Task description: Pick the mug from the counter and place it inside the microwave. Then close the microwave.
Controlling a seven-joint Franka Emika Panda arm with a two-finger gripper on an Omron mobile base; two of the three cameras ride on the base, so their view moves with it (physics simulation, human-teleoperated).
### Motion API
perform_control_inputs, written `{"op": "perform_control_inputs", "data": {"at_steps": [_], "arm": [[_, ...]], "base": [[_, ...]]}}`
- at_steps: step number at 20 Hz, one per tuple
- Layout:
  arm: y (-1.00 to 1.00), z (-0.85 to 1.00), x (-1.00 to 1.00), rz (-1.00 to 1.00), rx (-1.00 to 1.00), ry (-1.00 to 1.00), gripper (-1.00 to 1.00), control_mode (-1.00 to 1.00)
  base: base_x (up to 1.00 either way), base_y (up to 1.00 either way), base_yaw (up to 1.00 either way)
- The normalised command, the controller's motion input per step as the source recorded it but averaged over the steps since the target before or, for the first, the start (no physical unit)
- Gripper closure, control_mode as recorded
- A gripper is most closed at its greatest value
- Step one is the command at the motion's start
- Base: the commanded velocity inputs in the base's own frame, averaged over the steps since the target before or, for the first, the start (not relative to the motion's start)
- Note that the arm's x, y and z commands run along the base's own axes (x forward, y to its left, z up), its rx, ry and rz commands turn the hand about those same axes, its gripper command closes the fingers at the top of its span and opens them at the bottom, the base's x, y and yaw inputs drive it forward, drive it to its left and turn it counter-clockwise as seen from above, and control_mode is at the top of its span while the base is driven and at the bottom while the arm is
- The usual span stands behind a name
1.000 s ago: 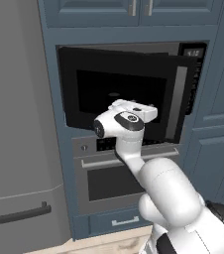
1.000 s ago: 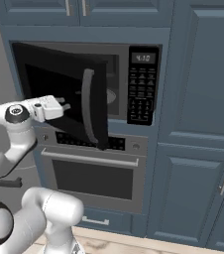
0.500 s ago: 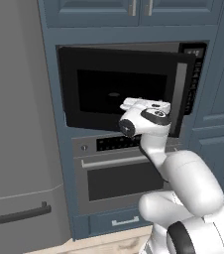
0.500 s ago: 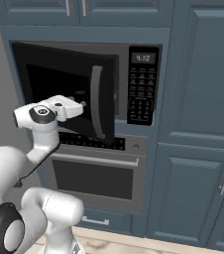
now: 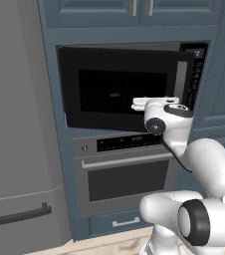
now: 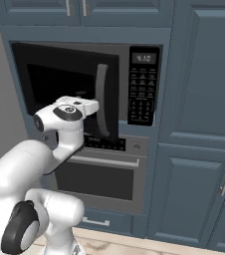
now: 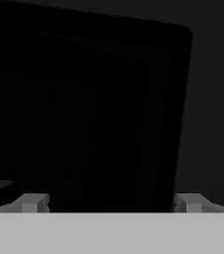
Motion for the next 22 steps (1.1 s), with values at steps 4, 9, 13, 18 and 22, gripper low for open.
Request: {"op": "perform_control_inputs", "data": {"at_steps": [4,9,13,18,22], "arm": [[-0.16,0.0,0.42,0.23,0.0,0.07,-1.0,-1.0],[-0.16,0.0,0.43,0.22,0.0,0.08,-1.0,-1.0],[-0.11,0.0,0.3,0.21,0.0,0.09,-1.0,-1.0],[-0.05,0.03,0.25,0.19,0.0,0.08,-1.0,-1.0],[0.0,0.15,0.21,0.15,0.0,0.11,-1.0,-1.0]], "base": [[0.0,0.0,0.0],[0.0,0.0,0.0],[0.0,0.0,0.0],[0.0,0.0,0.0],[0.0,0.0,0.0]]}}
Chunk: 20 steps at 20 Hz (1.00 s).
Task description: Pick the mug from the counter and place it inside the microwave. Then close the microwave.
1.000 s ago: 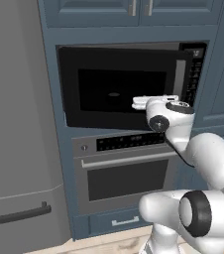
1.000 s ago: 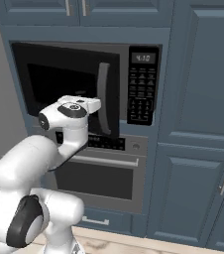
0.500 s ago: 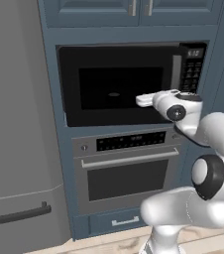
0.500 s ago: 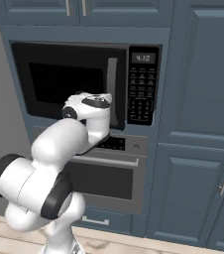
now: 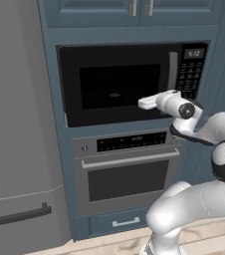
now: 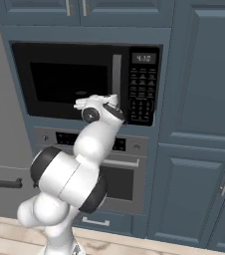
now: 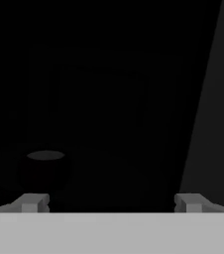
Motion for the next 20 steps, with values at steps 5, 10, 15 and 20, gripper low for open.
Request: {"op": "perform_control_inputs", "data": {"at_steps": [5,10,15,20], "arm": [[0.0,0.27,0.31,0.12,0.0,0.19,-1.0,-1.0],[0.0,0.33,0.44,0.03,0.0,0.17,-1.0,-1.0],[0.0,0.14,0.28,0.0,0.0,0.08,-1.0,-1.0],[0.0,0.0,0.44,0.0,0.0,0.05,-1.0,-1.0]], "base": [[0.0,0.0,0.0],[0.0,0.0,0.0],[0.0,0.0,0.0],[0.0,0.0,0.0]]}}
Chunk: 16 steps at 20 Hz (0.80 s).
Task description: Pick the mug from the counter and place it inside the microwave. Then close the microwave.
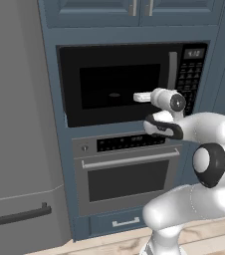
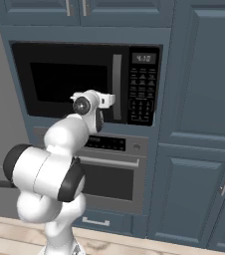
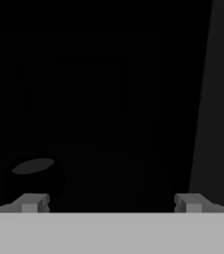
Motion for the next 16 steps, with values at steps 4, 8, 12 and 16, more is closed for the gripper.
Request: {"op": "perform_control_inputs", "data": {"at_steps": [4,8,12,16], "arm": [[0.0,0.0,0.51,0.0,0.0,0.05,-1.0,-1.0],[0.0,0.0,0.49,0.0,0.0,0.06,-1.0,-1.0],[0.0,0.0,0.5,0.0,0.0,0.07,-1.0,-1.0],[0.0,0.0,0.41,0.0,0.0,0.07,-1.0,-1.0]], "base": [[0.0,0.0,0.0],[0.0,0.0,0.0],[0.0,0.0,0.0],[0.0,0.0,0.0]]}}
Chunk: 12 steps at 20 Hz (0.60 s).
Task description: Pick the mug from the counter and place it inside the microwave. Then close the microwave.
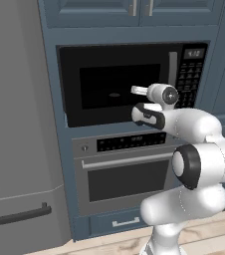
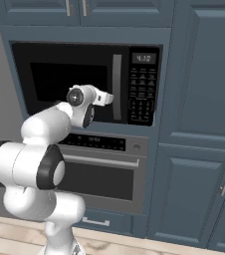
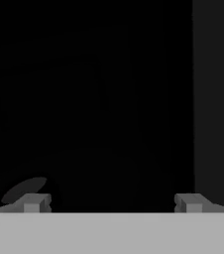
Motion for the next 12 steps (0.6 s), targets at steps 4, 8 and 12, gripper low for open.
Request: {"op": "perform_control_inputs", "data": {"at_steps": [4,8,12], "arm": [[0.0,0.0,0.29,0.0,0.0,0.05,-1.0,-1.0],[0.0,0.0,0.19,0.0,0.0,0.02,-1.0,-1.0],[0.0,0.0,0.29,0.0,0.0,0.0,-1.0,-1.0]], "base": [[0.0,0.0,0.0],[0.0,0.0,0.0],[0.0,0.0,0.0]]}}
